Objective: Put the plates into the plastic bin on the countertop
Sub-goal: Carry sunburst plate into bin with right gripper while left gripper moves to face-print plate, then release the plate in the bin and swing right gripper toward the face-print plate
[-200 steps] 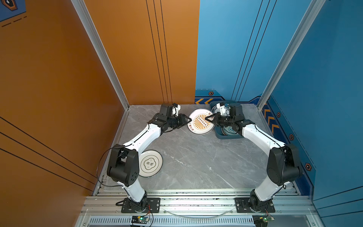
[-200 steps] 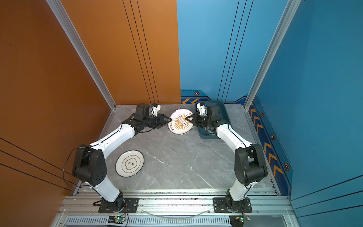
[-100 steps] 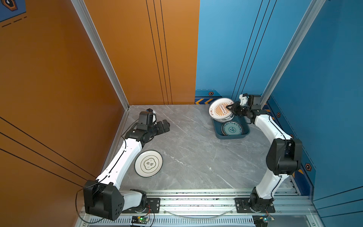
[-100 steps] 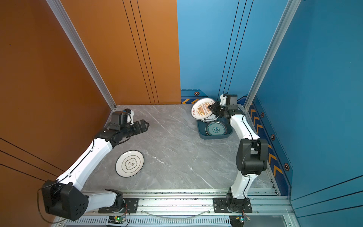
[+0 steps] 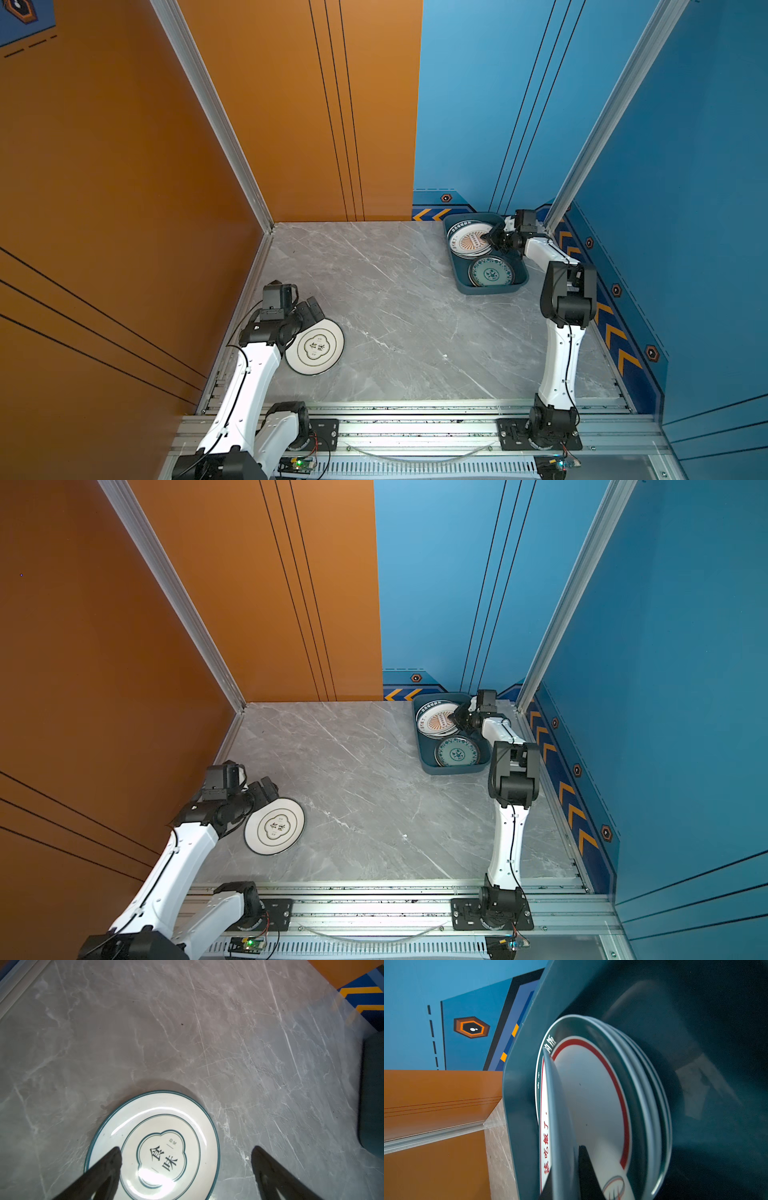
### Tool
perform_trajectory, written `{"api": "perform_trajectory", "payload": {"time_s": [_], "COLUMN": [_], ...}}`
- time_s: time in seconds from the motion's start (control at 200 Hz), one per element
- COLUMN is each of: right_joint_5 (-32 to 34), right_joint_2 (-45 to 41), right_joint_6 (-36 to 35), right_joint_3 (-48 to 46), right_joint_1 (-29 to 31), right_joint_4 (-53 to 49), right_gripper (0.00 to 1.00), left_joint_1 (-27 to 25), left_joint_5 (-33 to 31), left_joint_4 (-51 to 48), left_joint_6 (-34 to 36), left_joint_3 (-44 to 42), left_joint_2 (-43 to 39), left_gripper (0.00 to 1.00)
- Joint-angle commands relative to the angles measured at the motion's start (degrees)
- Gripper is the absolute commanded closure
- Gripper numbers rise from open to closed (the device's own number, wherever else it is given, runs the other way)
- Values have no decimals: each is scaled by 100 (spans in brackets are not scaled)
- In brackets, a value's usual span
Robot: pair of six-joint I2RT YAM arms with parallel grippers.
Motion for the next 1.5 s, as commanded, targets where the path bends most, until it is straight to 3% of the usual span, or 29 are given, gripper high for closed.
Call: {"api": "perform_trajectory", "payload": {"time_s": [0.0, 0.04, 0.235, 0.33, 0.551, 0.731, 1.041, 1.142, 1.257, 1.382, 1.497], "right_joint_5": [39, 82, 522, 759, 1275, 2959, 4163, 3651, 2335, 625, 145], "right_joint_2": [273, 391, 553, 488, 201, -317, -1282, -2065, -3099, -3896, -4223], "right_joint_6": [8, -38, -488, -682, -1237, -2162, -2921, -3119, -3098, -2503, -1931], "right_joint_3": [431, 573, 959, 1037, 1213, 1555, 1413, 866, -15, -1313, -2400], "right_joint_1": [60, 76, 174, 183, 199, 435, 789, 1051, 1593, 2405, 3328], "right_joint_4": [-70, -261, -1088, -1395, -2071, -3119, -3736, -3773, -3683, -3000, -2261], "right_gripper": [100, 98, 64, 54, 42, 36, 35, 35, 36, 37, 38], "left_joint_1": [31, 47, 136, 154, 175, 191, 206, 225, 248, 332, 396], "left_joint_5": [75, 70, 243, 314, 352, 378, 401, 387, 430, 540, 580], "left_joint_4": [-153, -157, -65, -26, 19, 19, 14, -32, -128, -161, -159], "left_joint_6": [36, 41, 54, 54, 67, 81, 98, 107, 141, 151, 116], "left_joint_3": [-115, -88, -50, -54, -29, 17, 69, 113, 240, 321, 305], "left_joint_2": [-109, -100, -17, 7, 52, 82, 48, 10, 26, 172, 189], "left_gripper": [2, 2, 2, 2, 2, 2, 2, 2, 2, 2, 2]}}
